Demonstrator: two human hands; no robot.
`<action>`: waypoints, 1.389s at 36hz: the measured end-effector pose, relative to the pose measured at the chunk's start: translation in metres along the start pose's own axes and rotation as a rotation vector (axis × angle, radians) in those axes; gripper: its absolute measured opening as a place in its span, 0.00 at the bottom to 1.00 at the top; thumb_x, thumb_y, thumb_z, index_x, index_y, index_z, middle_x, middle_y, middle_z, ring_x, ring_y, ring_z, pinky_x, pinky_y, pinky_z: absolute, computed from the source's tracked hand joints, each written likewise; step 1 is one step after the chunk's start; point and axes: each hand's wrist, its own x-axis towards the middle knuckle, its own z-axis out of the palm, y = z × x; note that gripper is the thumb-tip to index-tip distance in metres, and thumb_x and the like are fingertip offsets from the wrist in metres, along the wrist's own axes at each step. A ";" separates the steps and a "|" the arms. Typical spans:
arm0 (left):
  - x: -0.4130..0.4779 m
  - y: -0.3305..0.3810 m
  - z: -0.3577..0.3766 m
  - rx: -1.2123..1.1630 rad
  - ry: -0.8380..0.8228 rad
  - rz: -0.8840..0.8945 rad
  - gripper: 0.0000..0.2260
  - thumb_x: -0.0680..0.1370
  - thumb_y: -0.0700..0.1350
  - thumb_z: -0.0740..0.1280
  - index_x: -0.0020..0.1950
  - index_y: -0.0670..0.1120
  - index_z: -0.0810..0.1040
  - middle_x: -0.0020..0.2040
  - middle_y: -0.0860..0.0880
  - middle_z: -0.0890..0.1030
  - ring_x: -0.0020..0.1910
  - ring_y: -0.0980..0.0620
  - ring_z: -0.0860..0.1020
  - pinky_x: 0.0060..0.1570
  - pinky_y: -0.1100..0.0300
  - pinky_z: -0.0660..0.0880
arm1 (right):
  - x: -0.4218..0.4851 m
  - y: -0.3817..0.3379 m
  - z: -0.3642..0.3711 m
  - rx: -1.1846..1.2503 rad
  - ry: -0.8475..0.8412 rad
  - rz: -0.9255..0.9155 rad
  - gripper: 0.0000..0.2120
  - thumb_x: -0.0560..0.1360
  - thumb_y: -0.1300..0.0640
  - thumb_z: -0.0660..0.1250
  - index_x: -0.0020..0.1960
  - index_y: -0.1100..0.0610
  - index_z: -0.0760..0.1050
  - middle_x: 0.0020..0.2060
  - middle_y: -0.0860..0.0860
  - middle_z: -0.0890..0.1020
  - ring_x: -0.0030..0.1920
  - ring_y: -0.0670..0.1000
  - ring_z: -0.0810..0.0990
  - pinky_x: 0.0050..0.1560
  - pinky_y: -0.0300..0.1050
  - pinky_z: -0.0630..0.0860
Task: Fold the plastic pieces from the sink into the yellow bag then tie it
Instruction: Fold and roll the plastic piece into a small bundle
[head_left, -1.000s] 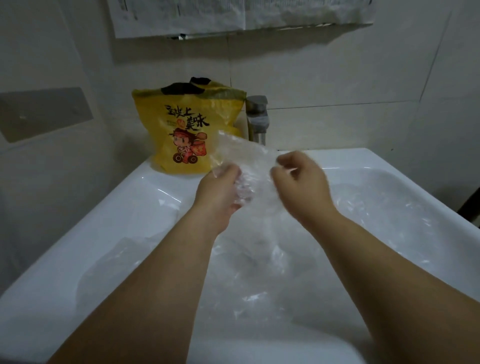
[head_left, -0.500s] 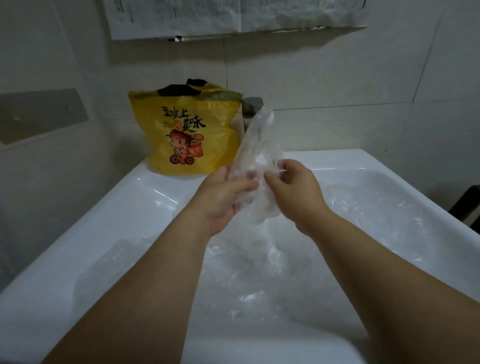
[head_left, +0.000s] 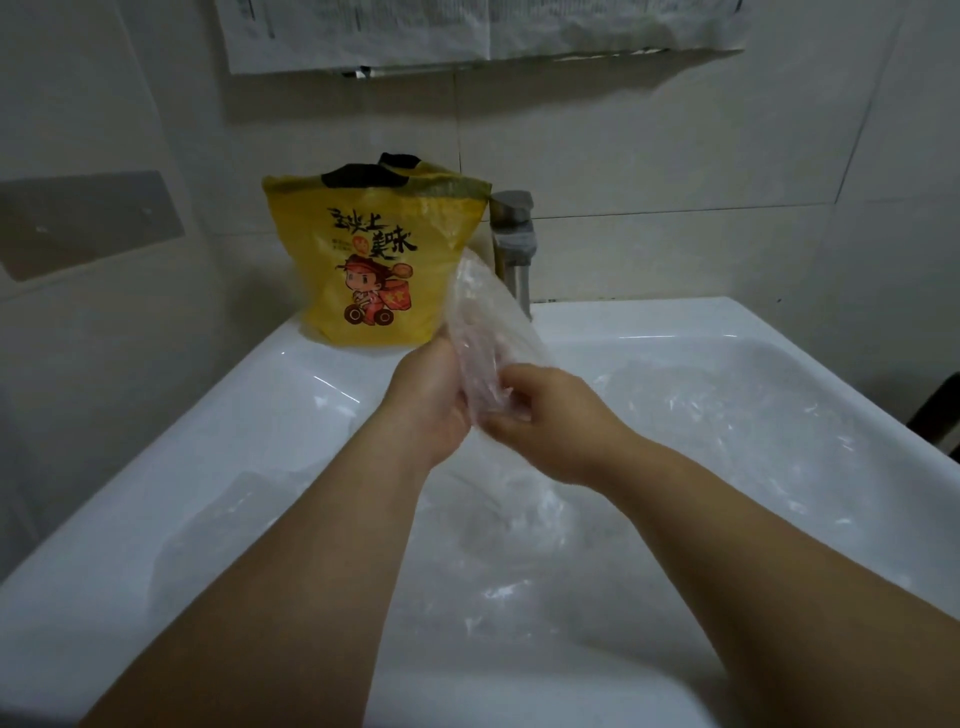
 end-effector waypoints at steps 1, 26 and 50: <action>-0.002 0.003 0.001 -0.053 -0.056 -0.016 0.13 0.81 0.51 0.61 0.53 0.43 0.78 0.44 0.45 0.81 0.43 0.50 0.81 0.41 0.56 0.79 | -0.001 0.000 0.000 -0.033 0.004 -0.005 0.05 0.78 0.51 0.65 0.47 0.52 0.72 0.39 0.47 0.75 0.40 0.49 0.73 0.35 0.41 0.66; 0.001 0.002 -0.009 0.131 -0.209 0.063 0.26 0.72 0.52 0.74 0.68 0.45 0.74 0.63 0.44 0.80 0.61 0.44 0.79 0.61 0.45 0.75 | 0.007 0.012 -0.028 0.895 0.227 0.374 0.08 0.76 0.56 0.69 0.50 0.61 0.79 0.47 0.58 0.84 0.47 0.57 0.84 0.52 0.54 0.80; -0.003 -0.001 -0.005 0.207 -0.135 0.008 0.13 0.77 0.29 0.59 0.33 0.41 0.70 0.24 0.47 0.74 0.26 0.54 0.73 0.29 0.65 0.75 | 0.014 0.020 -0.041 1.361 0.436 0.586 0.13 0.78 0.61 0.65 0.62 0.62 0.73 0.49 0.56 0.82 0.46 0.53 0.83 0.42 0.47 0.80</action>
